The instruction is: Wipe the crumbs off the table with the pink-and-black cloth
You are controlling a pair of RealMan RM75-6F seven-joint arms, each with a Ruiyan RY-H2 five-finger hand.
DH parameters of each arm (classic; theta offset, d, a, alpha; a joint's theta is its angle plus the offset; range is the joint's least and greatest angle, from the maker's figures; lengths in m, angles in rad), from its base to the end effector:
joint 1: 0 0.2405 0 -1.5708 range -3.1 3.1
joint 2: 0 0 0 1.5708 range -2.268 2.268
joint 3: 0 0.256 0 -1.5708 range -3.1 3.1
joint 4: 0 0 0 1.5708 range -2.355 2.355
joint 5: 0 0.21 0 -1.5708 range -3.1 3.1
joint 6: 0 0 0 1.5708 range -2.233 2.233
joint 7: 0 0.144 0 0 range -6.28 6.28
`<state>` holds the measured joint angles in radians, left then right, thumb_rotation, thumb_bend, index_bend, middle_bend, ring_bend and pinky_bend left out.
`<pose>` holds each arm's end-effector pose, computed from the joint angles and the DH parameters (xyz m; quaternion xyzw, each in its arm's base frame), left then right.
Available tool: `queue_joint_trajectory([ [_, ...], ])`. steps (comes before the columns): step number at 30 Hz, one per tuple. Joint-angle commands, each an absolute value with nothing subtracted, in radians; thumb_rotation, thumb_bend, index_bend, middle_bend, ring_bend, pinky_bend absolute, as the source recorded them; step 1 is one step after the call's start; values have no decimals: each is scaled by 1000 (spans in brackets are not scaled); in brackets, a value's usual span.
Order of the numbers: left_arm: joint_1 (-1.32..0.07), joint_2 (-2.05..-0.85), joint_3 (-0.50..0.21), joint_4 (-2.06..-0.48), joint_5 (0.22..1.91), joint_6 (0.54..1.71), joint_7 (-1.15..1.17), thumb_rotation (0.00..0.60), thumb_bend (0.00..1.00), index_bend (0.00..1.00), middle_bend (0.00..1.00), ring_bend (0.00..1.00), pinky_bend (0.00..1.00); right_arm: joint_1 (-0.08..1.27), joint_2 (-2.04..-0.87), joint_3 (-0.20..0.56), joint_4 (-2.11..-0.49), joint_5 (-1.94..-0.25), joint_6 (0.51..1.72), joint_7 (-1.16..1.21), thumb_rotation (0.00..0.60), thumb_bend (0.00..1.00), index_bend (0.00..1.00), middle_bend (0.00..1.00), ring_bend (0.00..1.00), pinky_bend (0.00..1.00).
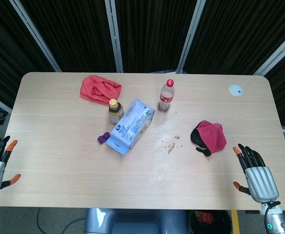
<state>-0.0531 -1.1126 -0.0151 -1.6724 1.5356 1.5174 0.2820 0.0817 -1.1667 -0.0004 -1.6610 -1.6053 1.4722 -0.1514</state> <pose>-0.3011 0.1632 0.1535 -0.6405 -0.3192 -0.3166 0.6226 -0.2872 -0.1671 0.1264 0.6486 -0.3628 0.3744 0.5545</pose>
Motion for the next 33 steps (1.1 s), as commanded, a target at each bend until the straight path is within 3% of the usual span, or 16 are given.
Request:
queue_joint_trajectory([
  [1, -54, -1113, -14, -1676, 1536, 1516, 285, 600, 0, 0, 0, 0, 0, 80, -1164, -1, -1661, -1604, 1473, -149, 600, 0, 0, 0, 0, 114],
  [21, -51, -1113, -11, -1682, 1537, 1518, 272, 600, 0, 0, 0, 0, 0, 82, -1159, -1, -1680, -1579, 1449, -158, 600, 0, 0, 0, 0, 114],
  [33, -51, -1109, -9, -1696, 1535, 1515, 266, 600, 0, 0, 0, 0, 0, 167, -1213, 66, -1723, -1432, 1302, -213, 600, 0, 0, 0, 0, 114],
])
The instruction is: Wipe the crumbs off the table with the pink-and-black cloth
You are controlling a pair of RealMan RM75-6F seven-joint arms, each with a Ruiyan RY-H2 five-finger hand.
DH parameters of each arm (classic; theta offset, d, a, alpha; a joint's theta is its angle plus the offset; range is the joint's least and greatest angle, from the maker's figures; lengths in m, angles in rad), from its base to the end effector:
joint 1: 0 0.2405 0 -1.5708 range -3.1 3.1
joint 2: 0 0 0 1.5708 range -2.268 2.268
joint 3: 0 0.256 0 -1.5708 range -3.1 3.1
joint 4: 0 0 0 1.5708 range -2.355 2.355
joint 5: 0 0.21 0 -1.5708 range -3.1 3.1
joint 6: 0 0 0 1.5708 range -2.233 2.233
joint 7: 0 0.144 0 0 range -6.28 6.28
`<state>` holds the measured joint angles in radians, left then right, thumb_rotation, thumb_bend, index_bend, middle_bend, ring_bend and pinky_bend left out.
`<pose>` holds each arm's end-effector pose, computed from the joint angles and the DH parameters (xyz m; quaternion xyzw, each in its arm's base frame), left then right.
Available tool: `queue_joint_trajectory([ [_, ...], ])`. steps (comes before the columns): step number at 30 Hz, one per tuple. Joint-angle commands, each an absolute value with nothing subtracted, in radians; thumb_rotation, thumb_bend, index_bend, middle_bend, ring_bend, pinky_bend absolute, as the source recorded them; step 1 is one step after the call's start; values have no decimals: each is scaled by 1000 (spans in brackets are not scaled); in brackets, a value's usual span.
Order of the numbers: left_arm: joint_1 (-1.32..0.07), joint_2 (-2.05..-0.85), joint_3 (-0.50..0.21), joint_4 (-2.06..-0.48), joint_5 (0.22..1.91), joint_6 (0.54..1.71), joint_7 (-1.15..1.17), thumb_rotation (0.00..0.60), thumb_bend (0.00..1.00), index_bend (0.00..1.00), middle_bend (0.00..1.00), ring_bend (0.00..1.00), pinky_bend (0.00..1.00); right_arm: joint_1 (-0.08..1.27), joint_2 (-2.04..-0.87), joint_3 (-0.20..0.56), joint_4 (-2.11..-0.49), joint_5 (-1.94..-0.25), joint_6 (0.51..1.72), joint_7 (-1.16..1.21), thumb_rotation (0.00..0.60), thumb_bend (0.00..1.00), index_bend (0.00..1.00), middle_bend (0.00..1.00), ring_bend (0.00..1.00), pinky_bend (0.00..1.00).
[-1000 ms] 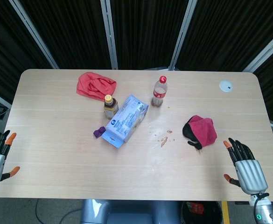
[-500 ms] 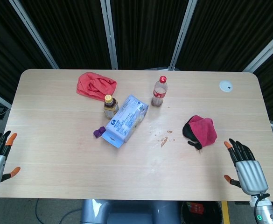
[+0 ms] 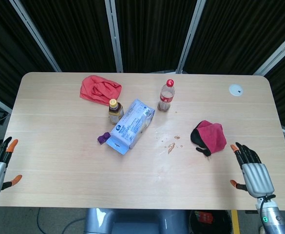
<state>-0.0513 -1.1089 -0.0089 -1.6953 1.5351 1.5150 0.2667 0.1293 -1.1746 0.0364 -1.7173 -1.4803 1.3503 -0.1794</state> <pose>-0.2977 0.1611 0.1517 -0.6368 -0.3331 -0.3242 0.6152 -0.2844 -0.1868 0.1133 0.6402 -0.4108 0.3514 0.5457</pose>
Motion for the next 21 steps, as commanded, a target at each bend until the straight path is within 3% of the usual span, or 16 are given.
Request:
queue_joint_trajectory([
  [1, -51, -1110, -8, -1696, 1535, 1513, 267, 600, 0, 0, 0, 0, 0, 180, -1232, 79, -1717, -1411, 1287, -226, 600, 0, 0, 0, 0, 114],
  [16, -62, -1105, -12, -1701, 1505, 1480, 235, 600, 0, 0, 0, 0, 0, 351, -1457, 196, -1491, -1176, 1128, -403, 600, 0, 0, 0, 0, 114],
  [21, -73, -1105, -16, -1707, 1474, 1447, 227, 600, 0, 0, 0, 0, 0, 408, -1503, 226, -1389, -1118, 1079, -425, 600, 0, 45, 0, 0, 113],
])
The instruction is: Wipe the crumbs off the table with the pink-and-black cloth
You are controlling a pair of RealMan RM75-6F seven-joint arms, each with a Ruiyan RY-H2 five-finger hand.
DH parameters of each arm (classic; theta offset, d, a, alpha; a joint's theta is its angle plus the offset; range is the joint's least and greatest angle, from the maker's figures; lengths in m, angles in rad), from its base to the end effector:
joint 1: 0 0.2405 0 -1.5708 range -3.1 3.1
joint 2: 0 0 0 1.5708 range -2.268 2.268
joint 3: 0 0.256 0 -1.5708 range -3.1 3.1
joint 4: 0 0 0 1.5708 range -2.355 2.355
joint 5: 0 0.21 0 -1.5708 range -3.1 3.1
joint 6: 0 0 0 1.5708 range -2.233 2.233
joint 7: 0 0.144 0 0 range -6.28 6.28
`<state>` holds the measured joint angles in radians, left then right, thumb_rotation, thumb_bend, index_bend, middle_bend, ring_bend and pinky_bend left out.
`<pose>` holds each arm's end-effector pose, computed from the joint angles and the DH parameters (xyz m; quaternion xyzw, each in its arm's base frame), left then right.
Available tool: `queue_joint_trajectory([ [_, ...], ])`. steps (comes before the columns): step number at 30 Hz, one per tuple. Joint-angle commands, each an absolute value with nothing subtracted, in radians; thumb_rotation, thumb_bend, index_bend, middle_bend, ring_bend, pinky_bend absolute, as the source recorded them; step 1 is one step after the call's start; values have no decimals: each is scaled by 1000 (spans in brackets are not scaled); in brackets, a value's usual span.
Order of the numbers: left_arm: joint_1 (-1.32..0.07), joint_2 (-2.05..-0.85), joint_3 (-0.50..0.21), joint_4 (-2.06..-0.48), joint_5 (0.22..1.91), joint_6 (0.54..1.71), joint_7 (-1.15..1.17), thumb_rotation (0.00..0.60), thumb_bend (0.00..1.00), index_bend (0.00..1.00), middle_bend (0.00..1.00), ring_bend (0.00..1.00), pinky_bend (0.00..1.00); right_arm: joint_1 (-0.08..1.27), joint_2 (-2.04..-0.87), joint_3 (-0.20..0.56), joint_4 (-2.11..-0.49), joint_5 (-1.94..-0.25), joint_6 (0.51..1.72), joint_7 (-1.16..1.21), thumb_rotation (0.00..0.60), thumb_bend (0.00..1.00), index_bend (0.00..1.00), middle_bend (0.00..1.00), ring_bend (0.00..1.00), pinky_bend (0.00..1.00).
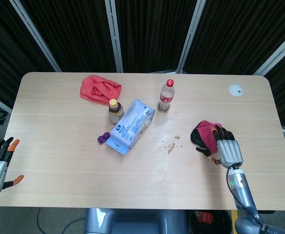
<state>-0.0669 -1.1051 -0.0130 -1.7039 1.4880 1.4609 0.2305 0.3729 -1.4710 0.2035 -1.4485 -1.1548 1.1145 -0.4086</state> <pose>-0.3024 0.1661 0.1476 -0.6315 -0.3659 -0.3181 0.6051 -0.2763 -0.2900 0.0400 0.6488 -0.4092 0.2959 0.5693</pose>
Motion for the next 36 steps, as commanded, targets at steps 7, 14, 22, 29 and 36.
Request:
queue_joint_trajectory([
  [7, -82, -1100, -17, -1714, 1457, 1425, 222, 600, 0, 0, 0, 0, 0, 457, -1553, 239, -1273, -1047, 1014, -431, 600, 0, 48, 0, 0, 114],
  [14, -82, -1097, -18, -1718, 1445, 1421, 215, 600, 0, 0, 0, 0, 0, 490, -1594, 231, -1191, -998, 966, -448, 600, 0, 49, 0, 0, 114],
  [22, -86, -1096, -18, -1719, 1434, 1413, 214, 600, 0, 0, 0, 0, 0, 528, -1651, 233, -1089, -976, 922, -431, 600, 31, 79, 0, 0, 114],
  [29, -87, -1094, -18, -1728, 1422, 1407, 216, 600, 0, 1, 0, 0, 0, 558, -1707, 234, -978, -1000, 913, -386, 600, 268, 249, 72, 0, 227],
  [36, -87, -1094, -16, -1731, 1424, 1410, 216, 600, 0, 3, 0, 0, 0, 556, -1726, 227, -934, -1007, 912, -365, 600, 357, 395, 239, 127, 379],
])
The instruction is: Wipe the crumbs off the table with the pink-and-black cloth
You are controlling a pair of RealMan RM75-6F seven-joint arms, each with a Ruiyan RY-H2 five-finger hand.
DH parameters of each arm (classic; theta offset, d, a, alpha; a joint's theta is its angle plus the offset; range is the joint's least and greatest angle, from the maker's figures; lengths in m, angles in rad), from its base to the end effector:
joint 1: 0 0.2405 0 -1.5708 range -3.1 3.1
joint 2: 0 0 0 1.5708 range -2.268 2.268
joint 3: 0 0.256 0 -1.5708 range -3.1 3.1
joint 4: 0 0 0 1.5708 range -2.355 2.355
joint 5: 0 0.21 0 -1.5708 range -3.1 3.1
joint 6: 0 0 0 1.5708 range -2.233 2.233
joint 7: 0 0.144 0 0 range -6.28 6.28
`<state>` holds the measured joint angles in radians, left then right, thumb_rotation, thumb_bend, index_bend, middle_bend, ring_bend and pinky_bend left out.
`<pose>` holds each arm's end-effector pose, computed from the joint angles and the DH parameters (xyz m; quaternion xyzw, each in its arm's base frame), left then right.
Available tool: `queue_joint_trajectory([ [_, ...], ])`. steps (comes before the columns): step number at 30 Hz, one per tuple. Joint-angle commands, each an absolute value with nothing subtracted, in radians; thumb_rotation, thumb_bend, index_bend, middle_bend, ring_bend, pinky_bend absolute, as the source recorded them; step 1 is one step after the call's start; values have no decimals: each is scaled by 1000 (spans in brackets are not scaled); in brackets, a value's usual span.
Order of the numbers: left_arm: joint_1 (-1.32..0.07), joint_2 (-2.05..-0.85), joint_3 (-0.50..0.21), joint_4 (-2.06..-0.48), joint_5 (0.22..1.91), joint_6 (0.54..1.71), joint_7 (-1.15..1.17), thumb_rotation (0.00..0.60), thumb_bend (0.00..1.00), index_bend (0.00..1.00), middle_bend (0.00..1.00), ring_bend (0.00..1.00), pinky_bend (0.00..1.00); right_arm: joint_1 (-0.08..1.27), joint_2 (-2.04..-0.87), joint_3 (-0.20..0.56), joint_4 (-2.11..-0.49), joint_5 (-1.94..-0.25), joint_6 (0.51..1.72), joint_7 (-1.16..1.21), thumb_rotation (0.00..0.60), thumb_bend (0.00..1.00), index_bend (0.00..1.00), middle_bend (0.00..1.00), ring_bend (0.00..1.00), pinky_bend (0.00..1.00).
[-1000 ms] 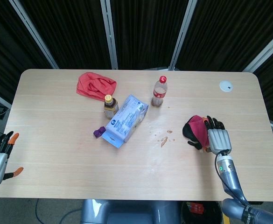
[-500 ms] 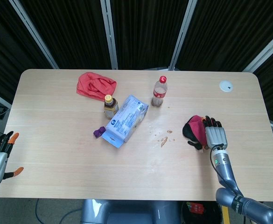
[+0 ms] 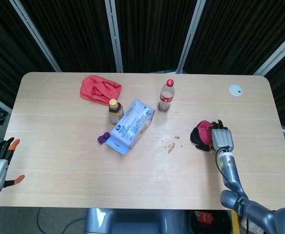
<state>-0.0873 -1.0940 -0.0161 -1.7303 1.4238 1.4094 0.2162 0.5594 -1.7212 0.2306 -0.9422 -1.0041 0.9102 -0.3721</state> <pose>-0.3051 0.1716 0.1450 -0.6233 -0.3979 -0.3069 0.5992 -0.3058 -0.3571 -0.0076 0.6487 -0.4189 0.2259 0.5938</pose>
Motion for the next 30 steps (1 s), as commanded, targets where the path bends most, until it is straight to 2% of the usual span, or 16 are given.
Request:
queue_joint_trajectory([
  [1, -87, -1094, -16, -1731, 1424, 1411, 215, 600, 0, 3, 0, 0, 0, 554, -1728, 224, -932, -1012, 918, -362, 600, 366, 420, 271, 160, 407],
  [2, -87, -1094, -16, -1732, 1425, 1412, 215, 600, 0, 4, 0, 0, 0, 552, -1729, 223, -931, -1018, 925, -358, 600, 375, 438, 297, 186, 431],
  [7, -85, -1095, -15, -1732, 1429, 1417, 209, 600, 0, 9, 0, 0, 0, 534, -1734, 222, -955, -1052, 982, -320, 600, 498, 629, 555, 452, 616],
  [10, -85, -1096, -14, -1731, 1433, 1419, 207, 600, 0, 11, 0, 0, 0, 523, -1721, 219, -999, -1082, 1018, -292, 600, 516, 717, 627, 523, 690],
  [16, -84, -1097, -12, -1735, 1434, 1422, 208, 600, 0, 17, 0, 0, 0, 510, -1714, 236, -1096, -1101, 1075, -267, 600, 530, 743, 648, 543, 716],
  [22, -81, -1097, -11, -1738, 1434, 1427, 210, 600, 0, 16, 0, 0, 0, 532, -1739, 263, -1163, -1081, 1081, -294, 600, 529, 744, 648, 543, 717],
  [30, -84, -1090, -11, -1741, 1429, 1417, 193, 600, 0, 17, 0, 0, 0, 550, -1781, 217, -1232, -1121, 1073, -324, 600, 530, 744, 649, 543, 717],
])
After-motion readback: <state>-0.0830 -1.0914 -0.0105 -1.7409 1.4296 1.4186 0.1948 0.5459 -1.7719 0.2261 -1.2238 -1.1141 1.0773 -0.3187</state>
